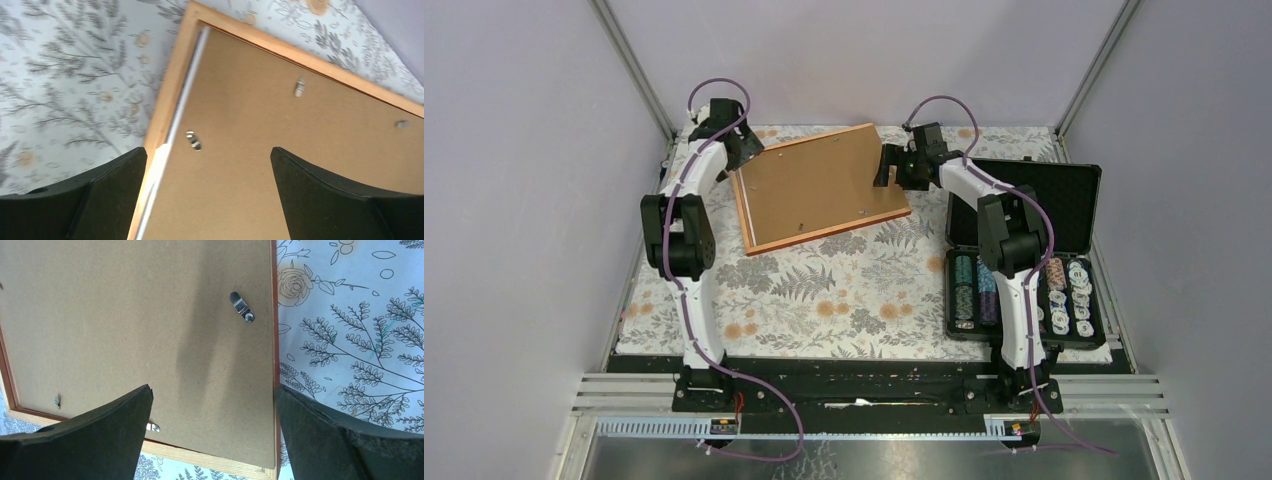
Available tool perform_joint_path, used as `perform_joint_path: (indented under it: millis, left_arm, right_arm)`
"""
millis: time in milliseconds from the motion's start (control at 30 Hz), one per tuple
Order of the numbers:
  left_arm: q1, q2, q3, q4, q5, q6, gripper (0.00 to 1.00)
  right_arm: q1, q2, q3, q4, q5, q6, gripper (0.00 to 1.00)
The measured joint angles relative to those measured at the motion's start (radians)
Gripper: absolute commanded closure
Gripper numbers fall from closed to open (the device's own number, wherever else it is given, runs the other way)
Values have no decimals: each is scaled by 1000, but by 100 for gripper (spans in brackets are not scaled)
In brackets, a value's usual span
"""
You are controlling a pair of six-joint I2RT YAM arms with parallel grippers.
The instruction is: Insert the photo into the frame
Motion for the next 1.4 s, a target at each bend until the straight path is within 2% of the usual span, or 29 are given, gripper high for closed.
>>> perform_joint_path:
  millis: [133,267,333,467,633,933,1100,1267,1400]
  left_arm:
    - [14,-48,-33,-13,-43,8,1]
    - [71,-193,-241,84,65,-35,1]
    - [119,-282,-403,156,135,-62,1]
    - [170,-301,-519,238,259,-102,1]
    - [187,-206,-536,300,430,-140,1]
    - [181,-137,-510,295,498,-104,1]
    - [179,-151,-551,344,520,-111,1]
    - [143,-215,-631,347,487,-95,1]
    - [115,-298,-723,304,475,-68,1]
  right_arm:
    - [0,0,0,0,0,0,0]
    - [0,0,0,-1,6,-1,0]
    - [2,0,14,-21,42,-7,0]
    - [3,21,103,-59,130,-27,0]
    - [3,111,254,-60,154,-35,0]
    - [3,183,265,-74,86,5,0]
    - [3,137,168,-12,34,43,0]
    - [-9,-6,-68,41,-6,66,0]
    - [-11,-136,-241,6,-11,60,0]
